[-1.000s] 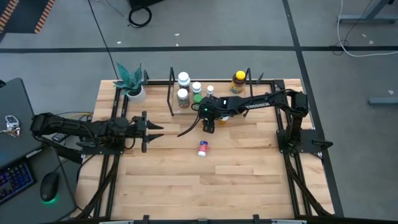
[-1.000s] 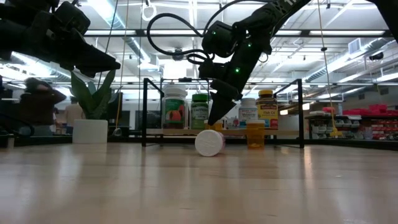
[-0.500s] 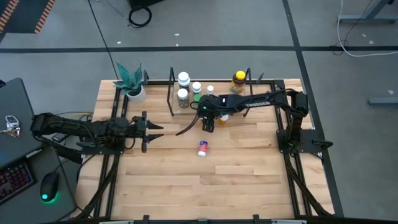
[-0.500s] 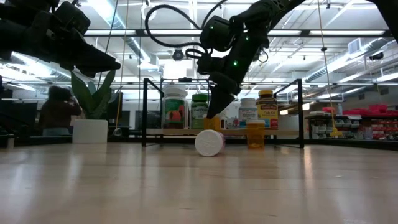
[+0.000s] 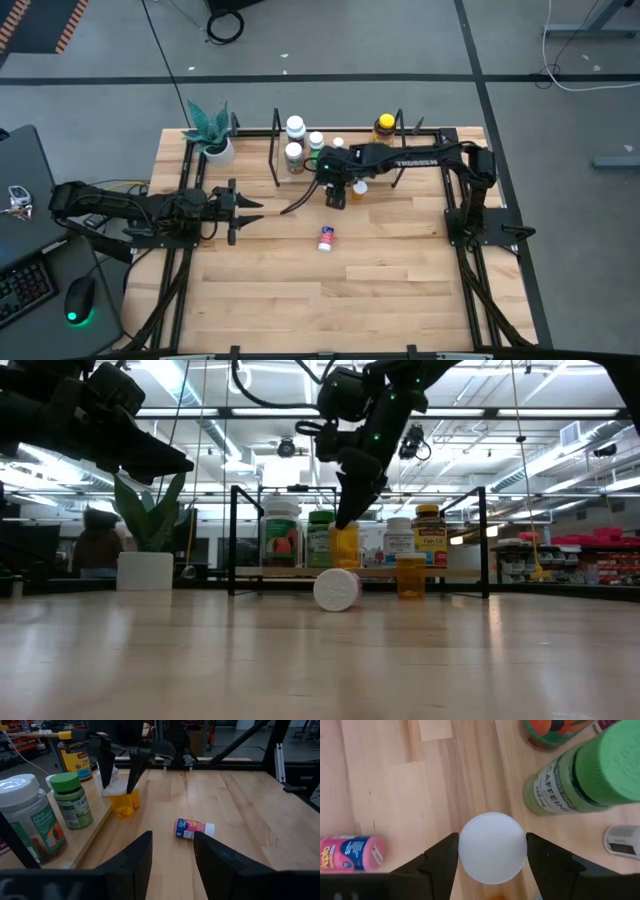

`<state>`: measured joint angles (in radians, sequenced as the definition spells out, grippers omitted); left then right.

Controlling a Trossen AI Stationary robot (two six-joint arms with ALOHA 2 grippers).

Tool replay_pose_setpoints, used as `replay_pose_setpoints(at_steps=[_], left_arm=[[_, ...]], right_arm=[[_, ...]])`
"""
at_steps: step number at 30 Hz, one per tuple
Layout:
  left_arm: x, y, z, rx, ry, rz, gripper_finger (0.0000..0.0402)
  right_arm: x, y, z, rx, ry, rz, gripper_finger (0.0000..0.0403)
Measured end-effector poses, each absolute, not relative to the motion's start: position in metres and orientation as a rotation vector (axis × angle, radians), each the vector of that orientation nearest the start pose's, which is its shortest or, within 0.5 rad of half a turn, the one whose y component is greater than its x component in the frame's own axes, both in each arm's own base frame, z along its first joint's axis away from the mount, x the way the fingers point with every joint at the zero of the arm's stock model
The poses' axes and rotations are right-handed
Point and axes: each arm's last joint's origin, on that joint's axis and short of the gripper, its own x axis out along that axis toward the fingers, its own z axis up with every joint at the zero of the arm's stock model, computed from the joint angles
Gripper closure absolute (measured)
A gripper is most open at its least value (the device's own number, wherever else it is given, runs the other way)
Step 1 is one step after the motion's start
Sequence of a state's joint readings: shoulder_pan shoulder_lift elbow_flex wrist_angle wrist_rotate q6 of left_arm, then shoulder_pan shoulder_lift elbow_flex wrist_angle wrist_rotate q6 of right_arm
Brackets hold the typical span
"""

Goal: Pick and place medicine bottles onto shelf by color
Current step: Put the left orange pill bottle on the shelf

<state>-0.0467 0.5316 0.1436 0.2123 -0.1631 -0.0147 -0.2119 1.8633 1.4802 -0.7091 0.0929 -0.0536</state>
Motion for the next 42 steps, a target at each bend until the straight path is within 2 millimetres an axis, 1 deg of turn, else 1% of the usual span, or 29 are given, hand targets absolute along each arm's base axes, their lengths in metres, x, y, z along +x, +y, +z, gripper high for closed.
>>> replay_pose_setpoints(at_steps=[7, 11, 13, 16, 20, 24, 27, 31, 36, 42], left_arm=[[0.137, -0.002, 0.183, 0.004, 0.174, 0.117, 0.0254], [0.137, -0.002, 0.183, 0.004, 0.174, 0.117, 0.0257], [0.137, -0.002, 0.183, 0.004, 0.174, 0.117, 0.0255], [0.137, -0.002, 0.183, 0.003, 0.174, 0.117, 0.0251], [0.137, -0.002, 0.183, -0.002, 0.174, 0.117, 0.0248], [0.137, -0.002, 0.183, -0.003, 0.174, 0.117, 0.0254], [0.137, -0.002, 0.183, -0.001, 0.174, 0.117, 0.0258], [0.137, -0.002, 0.183, 0.001, 0.174, 0.117, 0.0258], [0.137, -0.002, 0.183, 0.002, 0.174, 0.117, 0.0251], [0.137, -0.002, 0.183, 0.002, 0.174, 0.117, 0.0249]], right_arm=[[0.374, -0.085, 0.251, -0.006, 1.09, -0.263, 0.0173], [0.367, -0.09, 0.265, -0.017, 1.053, -0.296, 0.0173], [0.365, -0.096, 0.268, -0.013, 1.042, -0.31, 0.0173], [0.361, -0.108, 0.266, -0.007, 1.052, -0.333, 0.0173], [0.354, -0.125, 0.258, 0.011, 1.066, -0.371, 0.0173], [0.351, -0.136, 0.251, 0.036, 1.041, -0.371, 0.0173], [0.349, -0.14, 0.244, 0.051, 1.035, -0.362, 0.0173], [0.346, -0.144, 0.239, 0.058, 1.04, -0.373, 0.0173], [0.345, -0.144, 0.234, 0.064, 1.051, -0.375, 0.0173], [0.344, -0.144, 0.23, 0.082, 1.044, -0.39, 0.0154]])
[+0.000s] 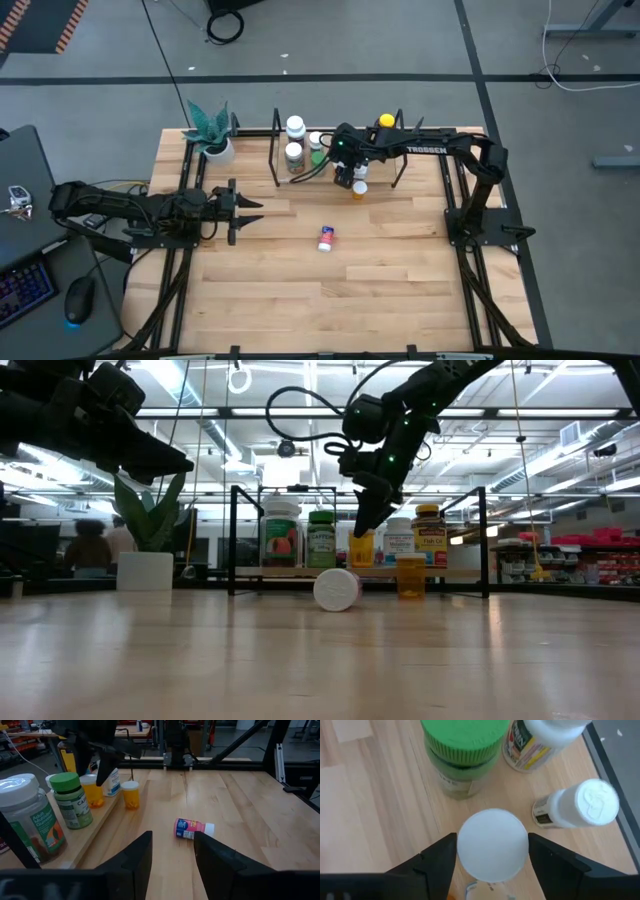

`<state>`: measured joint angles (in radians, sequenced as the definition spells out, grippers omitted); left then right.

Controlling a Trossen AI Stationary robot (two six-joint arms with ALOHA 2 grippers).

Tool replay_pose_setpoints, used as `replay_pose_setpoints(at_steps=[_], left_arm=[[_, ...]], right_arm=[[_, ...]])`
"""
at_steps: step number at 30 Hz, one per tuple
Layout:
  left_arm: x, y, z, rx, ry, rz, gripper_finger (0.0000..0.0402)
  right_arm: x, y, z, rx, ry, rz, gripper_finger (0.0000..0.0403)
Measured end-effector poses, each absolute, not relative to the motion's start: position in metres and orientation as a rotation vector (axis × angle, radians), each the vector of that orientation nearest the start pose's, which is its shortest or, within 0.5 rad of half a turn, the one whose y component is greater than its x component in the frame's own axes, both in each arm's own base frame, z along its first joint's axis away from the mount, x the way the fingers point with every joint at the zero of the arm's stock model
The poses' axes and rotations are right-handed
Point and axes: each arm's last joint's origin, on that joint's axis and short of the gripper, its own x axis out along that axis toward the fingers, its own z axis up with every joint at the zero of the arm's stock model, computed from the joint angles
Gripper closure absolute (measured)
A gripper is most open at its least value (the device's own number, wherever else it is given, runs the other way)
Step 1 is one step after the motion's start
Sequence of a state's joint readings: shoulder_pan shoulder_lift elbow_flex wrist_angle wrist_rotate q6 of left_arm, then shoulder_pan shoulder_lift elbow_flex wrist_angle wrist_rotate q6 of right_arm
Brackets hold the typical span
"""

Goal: Pick and place medicine bottles onto shelf by color
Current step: Put the left orange pill bottle on the shelf, then put the orange pill bottle on the shelf

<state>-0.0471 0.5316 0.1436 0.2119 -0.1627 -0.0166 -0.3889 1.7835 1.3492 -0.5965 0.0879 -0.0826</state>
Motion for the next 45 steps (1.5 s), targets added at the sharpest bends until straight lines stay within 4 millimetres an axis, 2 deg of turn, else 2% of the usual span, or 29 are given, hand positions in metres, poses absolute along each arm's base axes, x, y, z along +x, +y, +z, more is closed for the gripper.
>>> replay_pose_setpoints(at_steps=[8, 20, 30, 36, 39, 45], left_arm=[[0.137, -0.002, 0.183, 0.003, 0.174, 0.117, 0.0257], [0.137, -0.002, 0.183, 0.003, 0.174, 0.117, 0.0253], [0.137, -0.002, 0.183, 0.003, 0.176, 0.117, 0.0255], [0.137, -0.002, 0.183, 0.002, 0.175, 0.117, 0.0249], [0.137, -0.002, 0.183, -0.006, 0.175, 0.117, 0.025], [0.137, -0.002, 0.183, -0.026, 0.174, 0.119, 0.0257]], right_arm=[[0.344, -0.144, 0.231, 0.082, 1.044, -0.392, 0.0121], [0.343, -0.14, 0.252, 0.087, 1.086, -0.429, 0.0104], [0.332, -0.114, 0.275, 0.089, 1.093, -0.435, 0.0103], [0.331, -0.084, 0.288, 0.101, 1.062, -0.365, 0.0103], [0.331, -0.07, 0.286, 0.121, 1.086, -0.352, 0.0103], [0.325, -0.05, 0.259, 0.138, 1.184, -0.337, 0.0103]])
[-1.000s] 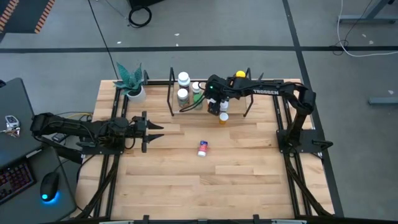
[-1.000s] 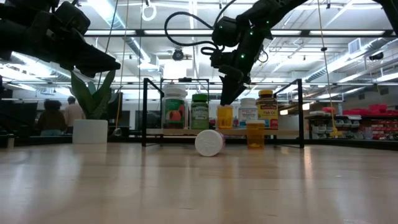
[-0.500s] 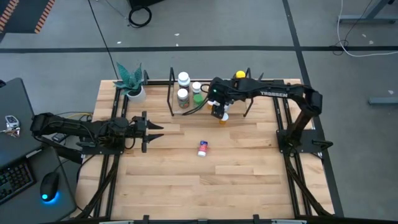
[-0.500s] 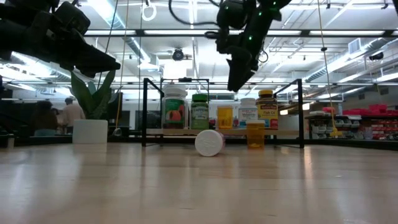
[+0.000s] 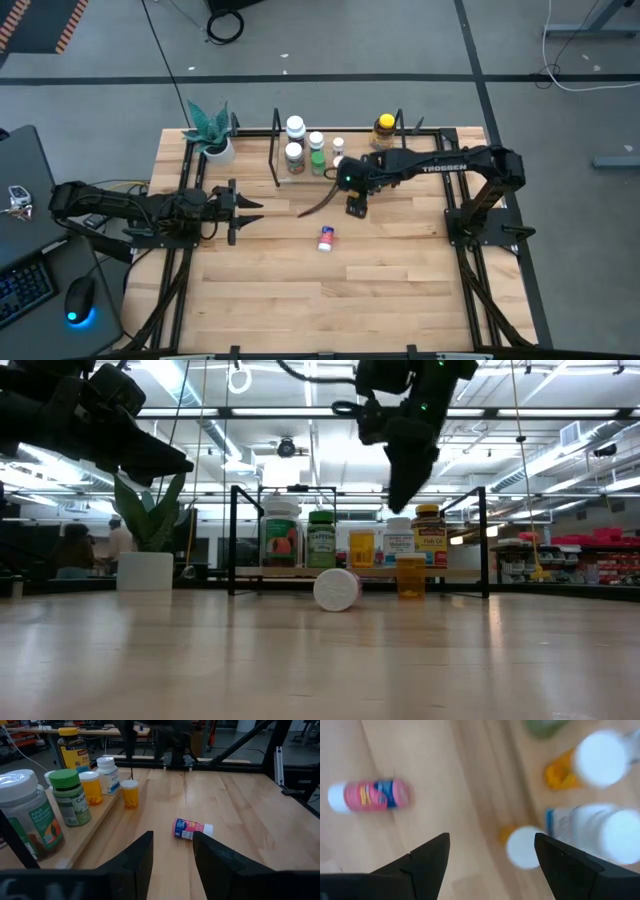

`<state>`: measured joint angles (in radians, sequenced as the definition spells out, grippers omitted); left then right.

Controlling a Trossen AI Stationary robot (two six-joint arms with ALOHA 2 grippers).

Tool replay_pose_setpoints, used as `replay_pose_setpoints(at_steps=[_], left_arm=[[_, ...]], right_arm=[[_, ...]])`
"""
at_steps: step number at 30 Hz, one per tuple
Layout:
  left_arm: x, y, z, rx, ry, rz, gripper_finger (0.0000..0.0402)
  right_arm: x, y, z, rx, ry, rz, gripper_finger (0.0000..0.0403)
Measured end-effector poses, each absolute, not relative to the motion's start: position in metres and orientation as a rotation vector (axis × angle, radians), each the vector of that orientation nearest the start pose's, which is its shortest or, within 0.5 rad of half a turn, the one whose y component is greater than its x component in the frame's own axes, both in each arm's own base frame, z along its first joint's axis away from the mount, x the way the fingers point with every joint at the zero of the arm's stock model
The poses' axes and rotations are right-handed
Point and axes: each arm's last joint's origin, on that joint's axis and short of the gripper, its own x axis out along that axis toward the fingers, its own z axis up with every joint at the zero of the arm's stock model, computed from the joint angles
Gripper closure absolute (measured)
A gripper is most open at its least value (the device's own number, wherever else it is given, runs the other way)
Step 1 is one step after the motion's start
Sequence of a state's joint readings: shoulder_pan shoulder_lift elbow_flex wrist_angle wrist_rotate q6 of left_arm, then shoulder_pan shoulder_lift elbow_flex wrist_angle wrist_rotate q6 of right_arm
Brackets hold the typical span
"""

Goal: Pick and place medicine bottles onto shelf by color
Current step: Put the orange pill bottle on the shelf

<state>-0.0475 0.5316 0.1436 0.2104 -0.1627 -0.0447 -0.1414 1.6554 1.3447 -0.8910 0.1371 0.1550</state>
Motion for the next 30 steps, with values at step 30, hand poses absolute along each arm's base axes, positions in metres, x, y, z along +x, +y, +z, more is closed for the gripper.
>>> replay_pose_setpoints(at_steps=[30], left_arm=[[0.137, -0.002, 0.183, -0.074, 0.177, 0.123, 0.0249]], right_arm=[[0.299, -0.075, 0.204, 0.278, 1.153, -0.577, 0.0059]])
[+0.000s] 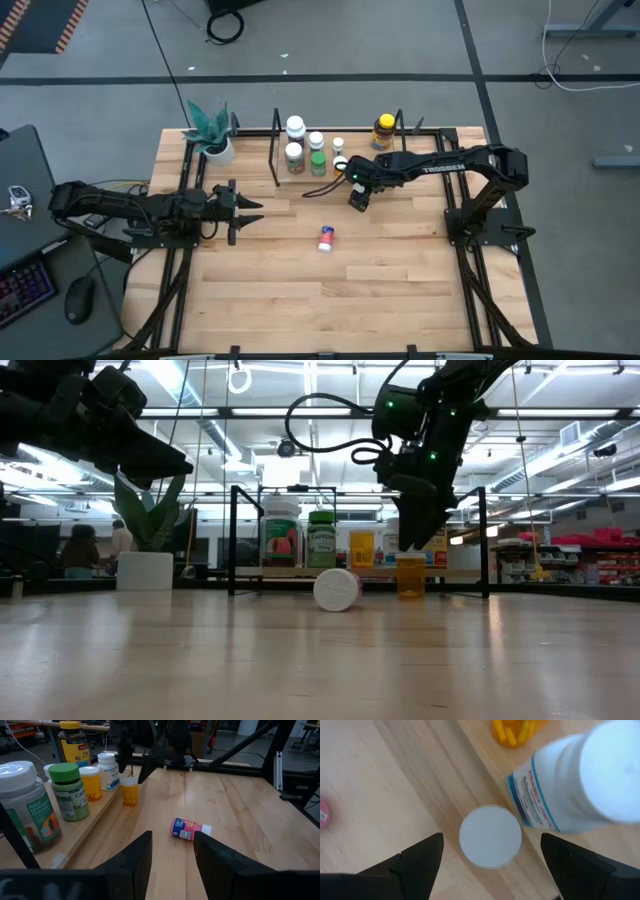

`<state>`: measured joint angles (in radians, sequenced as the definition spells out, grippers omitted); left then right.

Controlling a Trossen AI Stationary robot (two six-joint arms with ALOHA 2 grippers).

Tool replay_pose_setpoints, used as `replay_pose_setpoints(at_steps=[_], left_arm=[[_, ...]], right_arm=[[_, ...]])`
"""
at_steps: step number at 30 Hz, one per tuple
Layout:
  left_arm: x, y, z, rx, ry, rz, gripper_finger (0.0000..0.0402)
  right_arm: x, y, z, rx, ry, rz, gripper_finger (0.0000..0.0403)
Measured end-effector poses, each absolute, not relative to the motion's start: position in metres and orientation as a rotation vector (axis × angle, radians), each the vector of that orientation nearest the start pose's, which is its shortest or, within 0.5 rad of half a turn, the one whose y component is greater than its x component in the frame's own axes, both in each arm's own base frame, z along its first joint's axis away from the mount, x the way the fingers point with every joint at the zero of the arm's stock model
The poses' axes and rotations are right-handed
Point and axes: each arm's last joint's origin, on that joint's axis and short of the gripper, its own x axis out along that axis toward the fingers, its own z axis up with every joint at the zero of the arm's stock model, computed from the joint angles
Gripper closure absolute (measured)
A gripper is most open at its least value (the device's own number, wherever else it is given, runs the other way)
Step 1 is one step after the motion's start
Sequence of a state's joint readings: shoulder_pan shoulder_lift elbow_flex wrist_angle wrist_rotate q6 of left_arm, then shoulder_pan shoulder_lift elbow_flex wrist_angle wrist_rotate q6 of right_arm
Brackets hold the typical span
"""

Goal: Pick and place medicine bottles onto shelf by color
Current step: Put the orange pill bottle on the shelf

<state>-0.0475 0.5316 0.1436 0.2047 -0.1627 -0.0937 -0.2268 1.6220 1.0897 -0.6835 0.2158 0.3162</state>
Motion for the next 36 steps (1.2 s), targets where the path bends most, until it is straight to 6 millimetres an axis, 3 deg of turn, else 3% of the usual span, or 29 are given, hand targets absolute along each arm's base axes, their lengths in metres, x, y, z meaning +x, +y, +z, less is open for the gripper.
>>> replay_pose_setpoints(at_steps=[17, 36], left_arm=[[0.137, -0.002, 0.183, -0.074, 0.176, 0.123, 0.0249], [0.137, -0.002, 0.183, -0.075, 0.176, 0.123, 0.0251]], right_arm=[[0.296, -0.075, 0.187, 0.286, 1.148, -0.611, 0.0081], [0.298, -0.078, 0.188, 0.264, 1.133, -0.597, 0.0167]])
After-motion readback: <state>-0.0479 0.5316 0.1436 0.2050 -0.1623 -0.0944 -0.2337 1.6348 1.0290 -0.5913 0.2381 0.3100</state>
